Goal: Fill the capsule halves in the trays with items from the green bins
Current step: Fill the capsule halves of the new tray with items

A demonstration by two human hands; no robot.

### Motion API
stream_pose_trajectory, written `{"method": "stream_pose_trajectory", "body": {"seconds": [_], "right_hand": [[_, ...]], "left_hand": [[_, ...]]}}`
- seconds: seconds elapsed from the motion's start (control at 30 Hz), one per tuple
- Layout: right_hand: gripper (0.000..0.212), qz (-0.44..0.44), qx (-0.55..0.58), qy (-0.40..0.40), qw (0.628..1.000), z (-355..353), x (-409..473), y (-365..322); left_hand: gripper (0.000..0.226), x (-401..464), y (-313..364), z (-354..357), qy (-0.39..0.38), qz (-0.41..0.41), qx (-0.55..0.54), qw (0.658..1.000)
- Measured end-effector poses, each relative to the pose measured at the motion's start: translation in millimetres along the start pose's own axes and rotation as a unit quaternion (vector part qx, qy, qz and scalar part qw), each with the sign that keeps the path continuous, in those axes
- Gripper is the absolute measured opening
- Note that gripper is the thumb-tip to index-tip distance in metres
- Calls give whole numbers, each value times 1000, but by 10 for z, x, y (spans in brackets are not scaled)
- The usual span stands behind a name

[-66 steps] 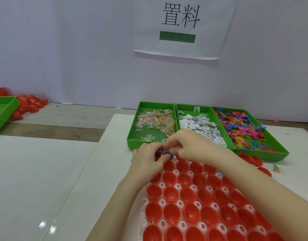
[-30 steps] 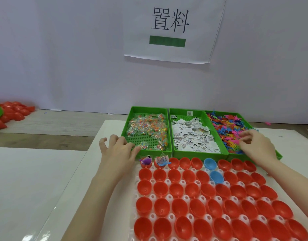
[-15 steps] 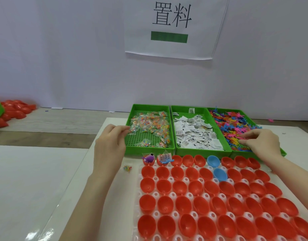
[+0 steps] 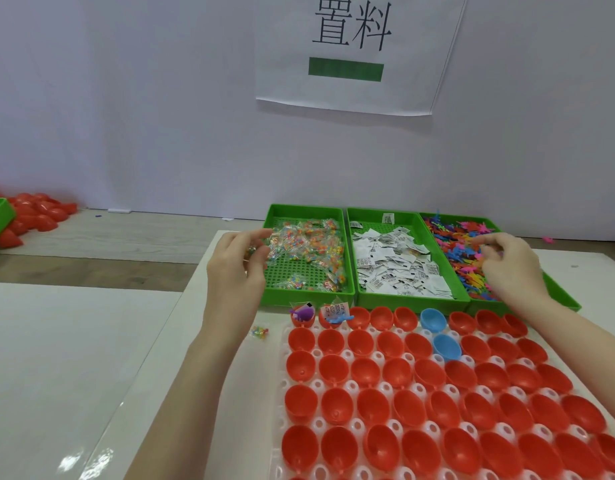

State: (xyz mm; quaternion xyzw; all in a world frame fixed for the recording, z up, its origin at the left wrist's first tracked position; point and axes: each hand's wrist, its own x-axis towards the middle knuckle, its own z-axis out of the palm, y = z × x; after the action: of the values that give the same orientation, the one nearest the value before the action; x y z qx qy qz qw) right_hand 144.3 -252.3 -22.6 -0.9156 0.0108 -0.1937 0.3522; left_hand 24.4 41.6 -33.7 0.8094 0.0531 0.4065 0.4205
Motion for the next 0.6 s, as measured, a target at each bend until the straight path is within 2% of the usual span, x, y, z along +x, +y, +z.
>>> {"method": "stream_pose_trajectory", "body": {"seconds": [0.17, 0.3, 0.4, 0.5, 0.6], "right_hand": [[45, -52, -16, -131, 990, 239, -119, -427], [29, -67, -71, -214, 972, 454, -228, -599], [31, -92, -145, -271, 947, 554, -226, -606], [38, -90, -166, -272, 944, 583, -241, -588], [20, -103, -135, -251, 953, 620, -245, -549]], "left_hand": [[30, -2, 0, 52, -40, -39, -35, 998], [33, -24, -5, 78, -56, -64, -89, 992], [31, -33, 8, 76, -52, -70, -106, 991], [32, -32, 21, 75, -54, -65, -111, 990], [34, -52, 29, 85, -63, -69, -115, 989]]}}
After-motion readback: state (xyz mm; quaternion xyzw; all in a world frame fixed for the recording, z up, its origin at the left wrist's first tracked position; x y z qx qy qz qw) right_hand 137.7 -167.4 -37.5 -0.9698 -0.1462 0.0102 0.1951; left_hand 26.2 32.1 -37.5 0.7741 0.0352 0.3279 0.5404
